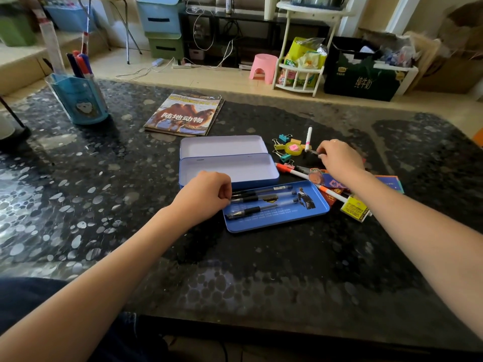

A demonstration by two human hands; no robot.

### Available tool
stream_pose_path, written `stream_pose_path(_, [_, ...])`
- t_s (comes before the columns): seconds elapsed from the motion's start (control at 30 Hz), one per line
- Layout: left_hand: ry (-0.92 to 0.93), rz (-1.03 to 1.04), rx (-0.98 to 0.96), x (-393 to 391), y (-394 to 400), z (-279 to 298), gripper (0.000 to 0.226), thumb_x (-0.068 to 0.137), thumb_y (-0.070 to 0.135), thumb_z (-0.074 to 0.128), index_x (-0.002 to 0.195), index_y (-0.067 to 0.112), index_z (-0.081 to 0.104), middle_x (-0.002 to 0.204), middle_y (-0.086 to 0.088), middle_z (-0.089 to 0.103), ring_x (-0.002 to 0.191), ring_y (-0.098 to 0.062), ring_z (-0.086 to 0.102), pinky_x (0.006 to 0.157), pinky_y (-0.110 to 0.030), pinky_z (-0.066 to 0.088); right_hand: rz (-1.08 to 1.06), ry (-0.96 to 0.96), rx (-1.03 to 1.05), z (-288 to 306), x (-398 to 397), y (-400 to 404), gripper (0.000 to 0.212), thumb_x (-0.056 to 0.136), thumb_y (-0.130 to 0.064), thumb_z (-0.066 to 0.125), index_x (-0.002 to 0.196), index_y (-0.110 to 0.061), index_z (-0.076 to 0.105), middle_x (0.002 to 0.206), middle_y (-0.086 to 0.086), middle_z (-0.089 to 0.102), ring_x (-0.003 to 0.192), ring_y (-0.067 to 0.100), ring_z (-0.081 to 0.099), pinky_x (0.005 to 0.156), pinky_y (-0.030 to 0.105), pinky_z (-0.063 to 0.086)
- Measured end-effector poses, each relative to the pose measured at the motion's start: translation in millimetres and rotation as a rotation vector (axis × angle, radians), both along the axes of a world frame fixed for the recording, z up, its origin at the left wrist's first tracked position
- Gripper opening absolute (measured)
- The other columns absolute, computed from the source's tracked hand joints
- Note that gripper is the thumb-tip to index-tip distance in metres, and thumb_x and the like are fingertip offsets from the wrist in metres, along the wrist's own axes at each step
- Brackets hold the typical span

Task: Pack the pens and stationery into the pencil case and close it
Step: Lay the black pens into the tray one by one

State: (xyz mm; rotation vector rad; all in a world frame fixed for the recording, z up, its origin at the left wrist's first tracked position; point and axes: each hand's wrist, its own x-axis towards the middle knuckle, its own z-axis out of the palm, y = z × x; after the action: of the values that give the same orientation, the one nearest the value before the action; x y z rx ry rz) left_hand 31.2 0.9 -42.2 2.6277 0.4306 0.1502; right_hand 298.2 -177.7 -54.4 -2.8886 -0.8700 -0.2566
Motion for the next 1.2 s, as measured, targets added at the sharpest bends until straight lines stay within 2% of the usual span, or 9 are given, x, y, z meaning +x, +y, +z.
stream_pose_path(0.13, [0.005,0.001,-0.029,0.5,0.9,1.5,0.014,0.079,0.008,0.066,0.073,0.019,0.061,0.077,0.003,0.064,0.074,-0.013,0.060,0.069,-0.027,0.051,0.217,-0.019,0.238,7.9,-24.8,-3.0,0.020,0.097,-0.017,0.045,0.114,-0.015,0.056,0.109,0.009,0.066,0.095,0.028,0.062,0.073,0.044,0.053])
stream_pose_path(0.27, [-0.011,0.011,-0.052,0.0,1.7,3.1,0.013,0.076,0.006,0.069,0.075,0.018,0.063,0.074,0.003,0.064,0.071,-0.012,0.061,0.068,-0.026,0.050,0.455,0.010,0.462,19.4,-72.8,-7.4,0.019,0.089,-0.015,0.061,0.108,-0.015,0.066,0.104,0.003,0.069,0.098,0.020,0.062,0.081,0.039,0.053])
stream_pose_path(0.43, [-0.025,0.022,-0.046,-1.0,2.8,3.7,0.013,0.075,0.004,0.069,0.076,0.016,0.064,0.073,0.001,0.064,0.071,-0.014,0.061,0.066,-0.026,0.050,0.710,0.379,0.373,11.7,-140.0,-7.5,0.019,0.080,-0.013,0.072,0.098,-0.015,0.073,0.093,-0.007,0.062,0.089,0.008,0.059,0.081,0.020,0.048])
stream_pose_path(0.53, [-0.019,0.022,-0.041,-1.3,1.9,4.1,0.012,0.075,0.006,0.069,0.076,0.016,0.064,0.072,0.002,0.064,0.071,-0.014,0.062,0.066,-0.026,0.049,0.731,0.463,0.297,-1.2,-159.6,-1.5,0.018,0.081,-0.016,0.072,0.099,-0.018,0.074,0.089,-0.009,0.056,0.085,0.006,0.056,0.078,0.023,0.048])
stream_pose_path(0.8, [-0.011,0.017,-0.035,-0.3,3.0,2.9,0.012,0.074,0.006,0.069,0.075,0.017,0.064,0.071,0.003,0.063,0.071,-0.014,0.061,0.068,-0.026,0.049,0.624,0.400,0.309,-8.1,-169.0,19.7,0.020,0.077,-0.028,0.075,0.094,-0.022,0.066,0.092,-0.002,0.061,0.089,0.013,0.053,0.076,0.036,0.048])
stream_pose_path(0.93, [-0.008,0.019,-0.043,-0.3,3.2,3.4,0.014,0.075,0.006,0.068,0.075,0.019,0.063,0.073,0.002,0.065,0.071,-0.013,0.062,0.068,-0.027,0.051,0.531,0.495,0.444,3.4,-159.9,16.7,0.017,0.077,-0.027,0.075,0.086,-0.019,0.064,0.086,-0.002,0.061,0.078,0.010,0.055,0.068,0.027,0.048])
stream_pose_path(1.07, [0.004,0.020,-0.051,-0.5,2.5,3.4,0.015,0.077,0.005,0.068,0.075,0.018,0.062,0.074,0.001,0.065,0.071,-0.014,0.062,0.067,-0.026,0.051,0.341,0.336,0.571,15.3,-115.0,11.1,0.007,0.083,-0.020,0.069,0.088,-0.016,0.065,0.082,-0.003,0.063,0.075,0.011,0.057,0.068,0.026,0.048])
stream_pose_path(1.13, [0.011,0.019,-0.052,0.0,1.8,3.5,0.015,0.077,0.004,0.068,0.076,0.018,0.062,0.073,0.001,0.064,0.070,-0.013,0.061,0.066,-0.024,0.048,0.223,0.262,0.494,18.8,-82.3,6.8,0.015,0.087,-0.017,0.064,0.102,-0.016,0.067,0.096,0.001,0.067,0.087,0.017,0.061,0.075,0.030,0.048])
stream_pose_path(1.2, [0.015,0.018,-0.050,0.7,1.3,3.6,0.014,0.077,0.004,0.068,0.077,0.017,0.063,0.074,0.001,0.064,0.069,-0.012,0.060,0.065,-0.023,0.046,0.125,0.269,0.218,17.7,-54.1,1.6,0.031,0.091,-0.020,0.058,0.122,-0.018,0.060,0.120,0.006,0.063,0.105,0.023,0.060,0.084,0.033,0.046])
